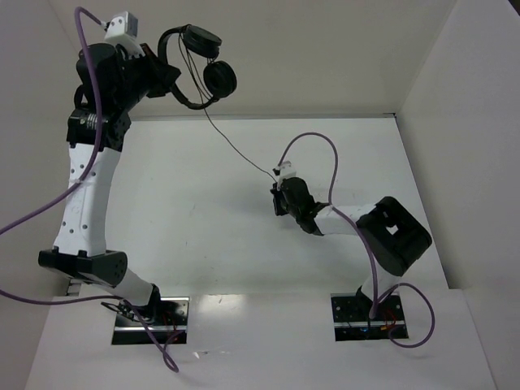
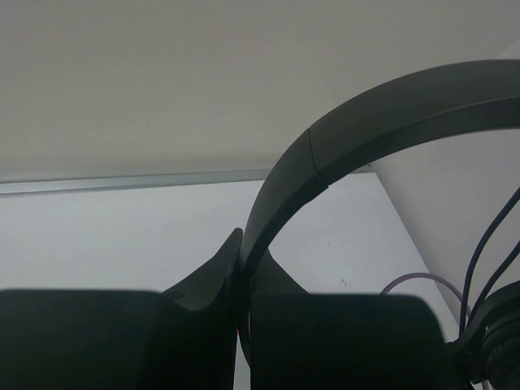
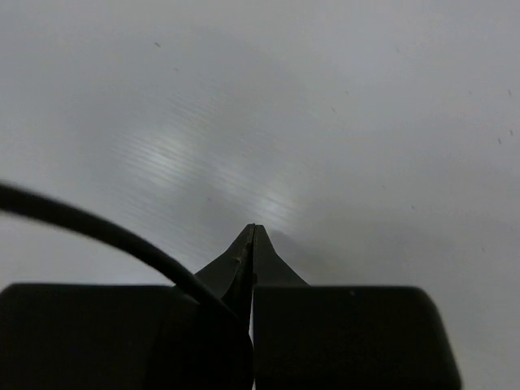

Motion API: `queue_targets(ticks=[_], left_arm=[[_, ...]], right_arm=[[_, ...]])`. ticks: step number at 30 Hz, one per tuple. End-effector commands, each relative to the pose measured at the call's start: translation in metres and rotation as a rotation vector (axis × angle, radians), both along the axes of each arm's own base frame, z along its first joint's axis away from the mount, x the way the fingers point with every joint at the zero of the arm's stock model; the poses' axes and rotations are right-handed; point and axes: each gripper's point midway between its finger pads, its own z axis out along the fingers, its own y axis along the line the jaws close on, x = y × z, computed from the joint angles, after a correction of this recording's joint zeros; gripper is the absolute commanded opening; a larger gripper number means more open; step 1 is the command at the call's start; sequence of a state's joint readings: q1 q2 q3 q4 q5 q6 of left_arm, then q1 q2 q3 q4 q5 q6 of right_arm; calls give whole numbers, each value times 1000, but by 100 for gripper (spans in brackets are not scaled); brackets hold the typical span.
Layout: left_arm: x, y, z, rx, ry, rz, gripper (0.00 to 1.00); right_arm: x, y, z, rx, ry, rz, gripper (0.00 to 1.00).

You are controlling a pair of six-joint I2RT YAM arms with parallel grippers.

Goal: Wrap the headphones

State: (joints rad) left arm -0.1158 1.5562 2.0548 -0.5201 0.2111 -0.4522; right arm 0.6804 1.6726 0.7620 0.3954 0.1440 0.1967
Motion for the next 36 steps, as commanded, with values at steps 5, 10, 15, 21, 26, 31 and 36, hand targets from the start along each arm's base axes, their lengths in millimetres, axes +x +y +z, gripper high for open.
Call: queue_targets(ticks=[5,10,15,21,26,31,36], left_arm=[[-29,35,73,-2,-202,174,0],[-46,37,90,-42,-247,183,0],[-82,17,90,-91,-240,54,0],[-126,-14,87,-86,-223,-167,0],[-143,-30,51,-63,-134,-286,0],[-157,-42,19,3,-106,-394,0],[-161,-40,-34,76,17,-372,0]], right_arm=[[-7,-49,-9,-44,-22,-170,1],[-9,-89,-12,-38,-2,-320,1],[4,-127,-16,-38,14,-428,1],[37,-119,-14,-48,1,-379,1],[70,-86,6,-12,-49,-272,1],[110,-67,21,-33,-99,-239,1],[149,-62,43,-87,-171,-260,1]])
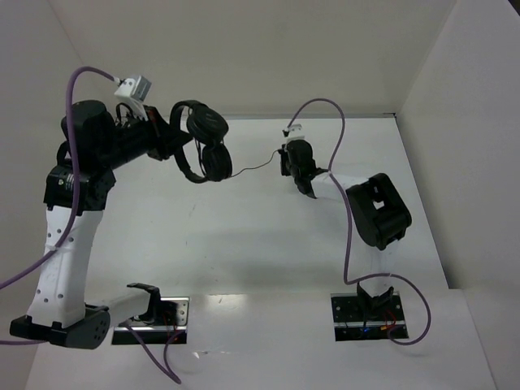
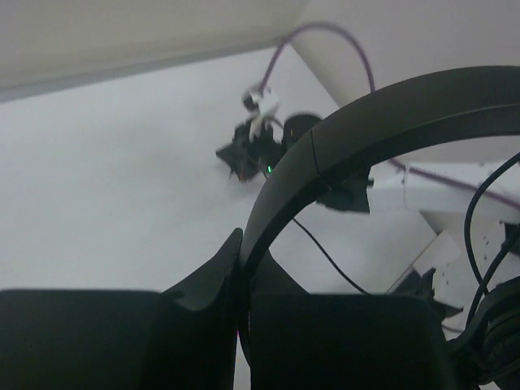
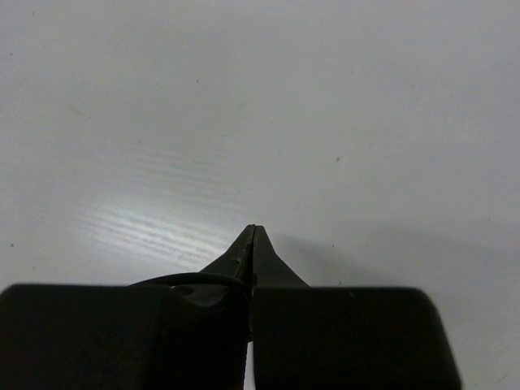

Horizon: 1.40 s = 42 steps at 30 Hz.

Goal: Wrap the headphones

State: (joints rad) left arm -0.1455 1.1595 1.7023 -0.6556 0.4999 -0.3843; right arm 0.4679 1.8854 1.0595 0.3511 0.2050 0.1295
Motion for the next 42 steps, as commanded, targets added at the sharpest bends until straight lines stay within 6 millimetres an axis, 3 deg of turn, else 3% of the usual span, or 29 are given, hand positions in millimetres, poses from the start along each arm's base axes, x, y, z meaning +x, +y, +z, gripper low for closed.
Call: queue_targets(ticks=[1,3,4,6,7,8,9,12,13,14,15,17,18,19,20,22,24,25,26,28,29,30,33,37,41,42], left_arm=[[-13,-5,-15,65,-30,-57,0],[-15,-6,-50,115,51,-62,0],[-18,-10,-62,141,73,-80,0],[-19,-5,-91,221,131,-64,0],[-22,-8,-99,251,145,-74,0],[-20,-3,-110,306,152,-50,0],[-19,-1,-127,345,190,-45,0],[-14,12,-162,491,276,23,0],[-11,13,-175,534,313,25,0],[-11,15,-187,600,329,54,0],[-10,10,-191,619,336,41,0],[-8,6,-216,716,382,45,0],[-12,-6,-222,749,377,12,0],[-12,-7,-233,802,385,7,0],[-7,-5,-250,871,417,26,0],[-6,-11,-263,930,434,31,0],[2,-8,-282,1001,476,64,0],[8,-5,-282,1014,476,110,0],[15,1,-280,1042,469,161,0],[23,6,-284,1067,470,223,0],[25,11,-282,1086,459,253,0],[27,16,-290,1110,467,283,0],[41,33,-306,1084,497,377,0],[65,52,-326,996,517,492,0],[111,60,-325,879,449,601,0],[122,67,-321,875,437,631,0]], right_arm=[[45,0,38,-72,-122,-22,1],[58,5,43,-109,-131,-5,1],[76,6,68,-103,-182,-21,1],[91,5,68,-112,-173,-39,1],[106,12,96,-87,-225,-44,1],[115,13,91,-105,-219,-53,1],[127,18,117,-101,-255,-52,1],[144,23,133,-111,-281,-60,1],[151,24,163,-100,-330,-76,1],[155,25,175,-86,-356,-80,1],[160,26,202,-86,-403,-79,1],[162,27,219,-80,-434,-81,1],[163,29,230,-77,-457,-71,1],[163,31,249,-57,-491,-66,1],[160,31,258,-51,-500,-58,1],[152,34,277,-44,-517,-23,1],[145,31,279,-51,-504,-21,1],[141,30,279,-66,-496,-4,1],[130,32,295,-74,-518,8,1],[117,30,286,-89,-488,11,1],[103,23,306,-77,-512,7,1],[97,20,297,-86,-495,10,1],[71,11,322,-54,-526,19,1],[30,10,340,-35,-546,53,1],[-17,33,355,31,-570,179,1],[-27,40,348,33,-559,214,1]])
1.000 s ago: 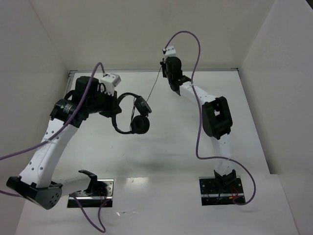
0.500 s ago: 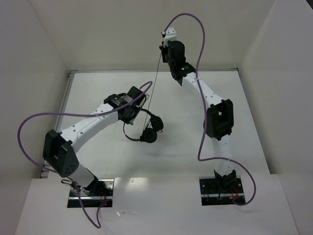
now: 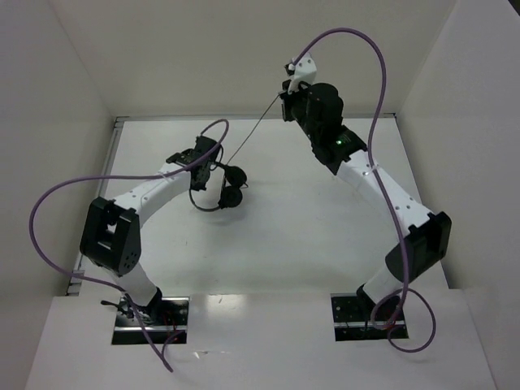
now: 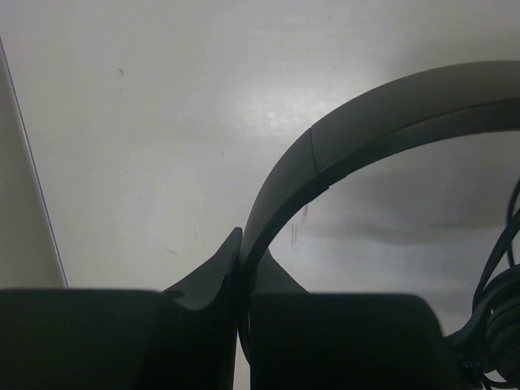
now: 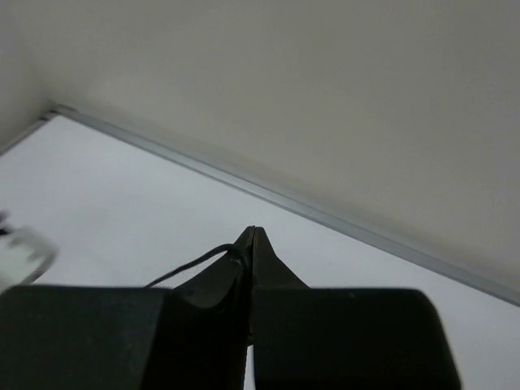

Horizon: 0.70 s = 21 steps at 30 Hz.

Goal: Wrap the headphones

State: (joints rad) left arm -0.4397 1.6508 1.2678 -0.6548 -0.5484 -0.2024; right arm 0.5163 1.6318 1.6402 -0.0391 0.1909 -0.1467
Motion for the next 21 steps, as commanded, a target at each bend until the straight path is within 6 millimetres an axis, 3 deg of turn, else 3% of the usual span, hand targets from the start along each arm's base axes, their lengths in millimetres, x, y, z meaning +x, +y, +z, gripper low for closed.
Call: queue_targets(ticks=[1,2,3,4,5,6,8,9,10,11,12,13,15,16,18,20,21], left_arm=[[57,5,21,-39,-218,96,0],[73,4,32,-48,-260,95,0],[87,3,28,-54,-276,106,0],[99,12,30,-57,-293,134,0],[119,11,51,-88,-346,143,0],[132,11,39,-94,-331,155,0],[152,10,45,-117,-348,160,0],[170,10,68,-139,-408,170,0],[181,4,59,-150,-397,159,0],[191,7,62,-162,-412,164,0],[209,-2,90,-211,-482,158,0],[218,-2,73,-232,-439,162,0],[237,-1,86,-312,-472,181,0],[252,-10,105,-384,-512,155,0],[263,-17,122,-469,-547,134,0],[270,-32,152,-598,-599,90,0],[271,-38,159,-635,-610,79,0]], right_arm=[[-53,30,47,104,-101,174,1],[-64,36,51,131,-106,211,1],[-74,43,38,140,-80,255,1],[-87,51,40,159,-78,307,1],[-107,61,46,194,-75,359,1],[-114,64,35,196,-47,391,1],[-145,79,36,245,-31,536,1],[-155,85,22,260,-19,579,1],[-162,86,18,285,-9,606,1],[-171,89,15,311,9,646,1],[-177,90,2,346,65,659,1],[-185,94,-3,357,89,685,1],[-197,100,-29,375,179,712,1],[-204,102,-34,386,194,725,1],[-209,104,-63,393,271,731,1],[-216,109,-83,421,341,740,1],[-219,107,-104,422,390,727,1]])
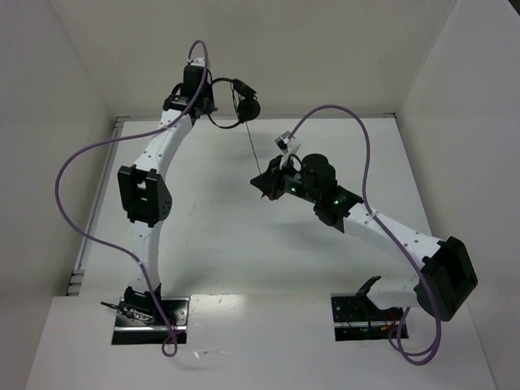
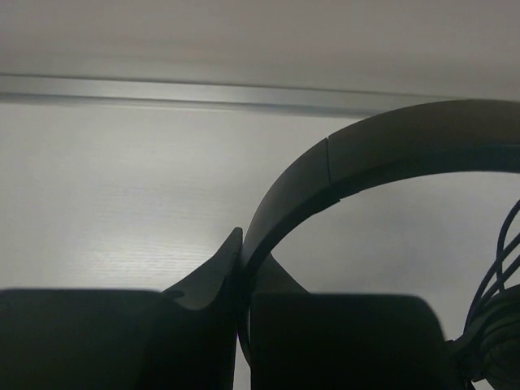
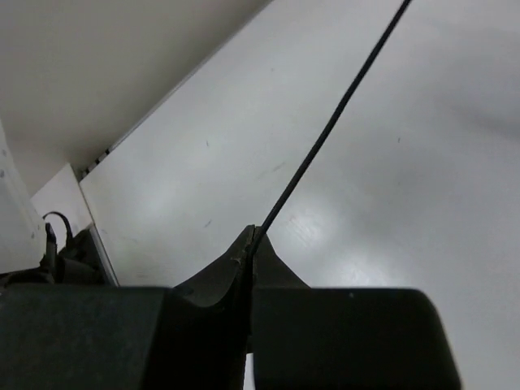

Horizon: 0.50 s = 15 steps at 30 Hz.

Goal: Wrap the headphones

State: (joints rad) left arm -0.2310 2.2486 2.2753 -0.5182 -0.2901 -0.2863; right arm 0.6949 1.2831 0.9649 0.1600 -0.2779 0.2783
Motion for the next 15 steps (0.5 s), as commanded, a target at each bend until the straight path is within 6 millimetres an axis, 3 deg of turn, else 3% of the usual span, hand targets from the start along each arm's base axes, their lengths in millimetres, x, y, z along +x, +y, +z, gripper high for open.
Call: queue_targets(ticks=[1,2,3,5,6,9,10,13,15], left_arm=[[21,-23,57,-259,-160,-62,0],[19,-28,71,-288,-183,-84,0],[15,-32,87,-315,-211,-106,0],[5,-41,97,-341,-208,-163,0],[-4,-42,120,-351,-251,-180,0],[-22,-45,143,-378,-288,-219,0],[-34,-48,170,-393,-332,-257,0],[-59,-63,210,-449,-379,-368,0],[-74,-70,226,-475,-394,-423,0]], right_arm=[[-27,14,-5,123,84,69,1],[-24,12,-9,144,91,44,1],[-24,8,-37,123,137,15,1],[-13,1,-59,127,186,-82,1],[-10,0,-69,114,196,-102,1],[5,6,-89,62,216,-129,1],[7,8,-96,46,232,-131,1],[25,13,-123,-24,254,-174,1],[36,13,-141,-64,267,-213,1]])
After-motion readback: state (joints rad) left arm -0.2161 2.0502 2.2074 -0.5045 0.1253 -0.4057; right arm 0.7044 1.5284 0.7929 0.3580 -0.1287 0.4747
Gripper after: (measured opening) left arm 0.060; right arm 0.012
